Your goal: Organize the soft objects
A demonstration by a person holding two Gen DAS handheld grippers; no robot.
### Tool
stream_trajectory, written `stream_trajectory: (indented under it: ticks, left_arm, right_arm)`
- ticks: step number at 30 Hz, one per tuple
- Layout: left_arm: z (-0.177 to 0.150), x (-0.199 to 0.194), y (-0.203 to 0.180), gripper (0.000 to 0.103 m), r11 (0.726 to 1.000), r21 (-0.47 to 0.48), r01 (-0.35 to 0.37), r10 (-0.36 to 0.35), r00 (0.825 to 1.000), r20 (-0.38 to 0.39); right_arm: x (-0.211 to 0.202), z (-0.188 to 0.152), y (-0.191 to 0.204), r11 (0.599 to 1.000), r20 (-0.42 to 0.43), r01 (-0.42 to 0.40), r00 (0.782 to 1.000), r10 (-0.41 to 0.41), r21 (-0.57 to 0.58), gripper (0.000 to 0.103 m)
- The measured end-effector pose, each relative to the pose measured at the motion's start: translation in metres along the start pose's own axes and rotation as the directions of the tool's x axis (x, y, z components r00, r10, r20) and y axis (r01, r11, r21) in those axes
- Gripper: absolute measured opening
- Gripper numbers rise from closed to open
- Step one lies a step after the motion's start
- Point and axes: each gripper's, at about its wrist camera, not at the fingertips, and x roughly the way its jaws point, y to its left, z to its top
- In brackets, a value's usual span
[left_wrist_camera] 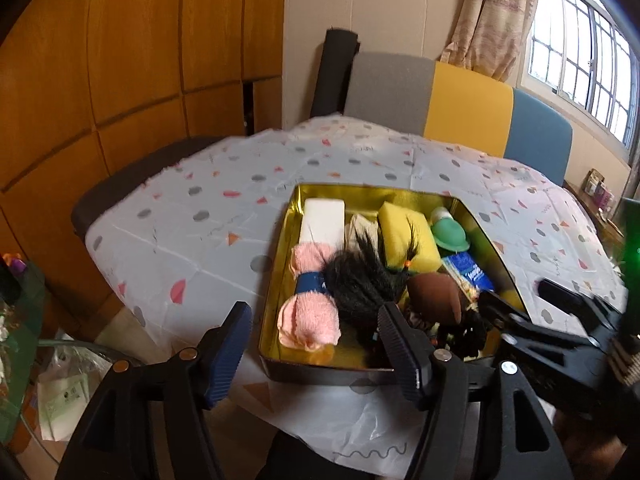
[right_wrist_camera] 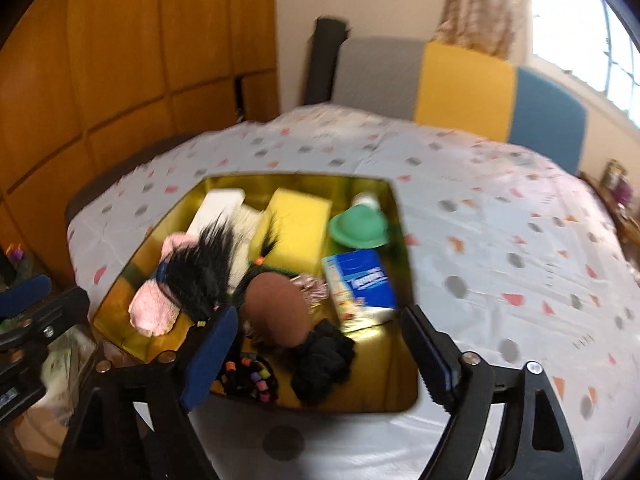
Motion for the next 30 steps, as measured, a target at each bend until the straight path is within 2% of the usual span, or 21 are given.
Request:
stream_trajectory:
  ticks: [4,14,30]
  left_arm:
    - [0.000,-0.004,-0.007,0.067,1.000,-0.006,-0.008,0.008,1.000,0.016]
    - [-0.001,-0.010,-0.009,0.067,1.000,-0.010,-0.005,0.005,0.999,0.034]
    - [0.000,-0.011,-0.010,0.067,1.000,-0.009,0.003,-0.003,1.000,0.023]
  right_arm:
    - [-0.019,-0.008,-0.008,0.999,0.031,0.011,0.999,-0.012,0.038,0.090]
    - [-0.036,-0.018,-0.007,0.999,0.054,0.013,0.998,-0.015,0.042,0.092]
    - [-0.033,-0.022,-0.009,0.999,0.037,0.013,0.999,-0.014,0.047,0.092]
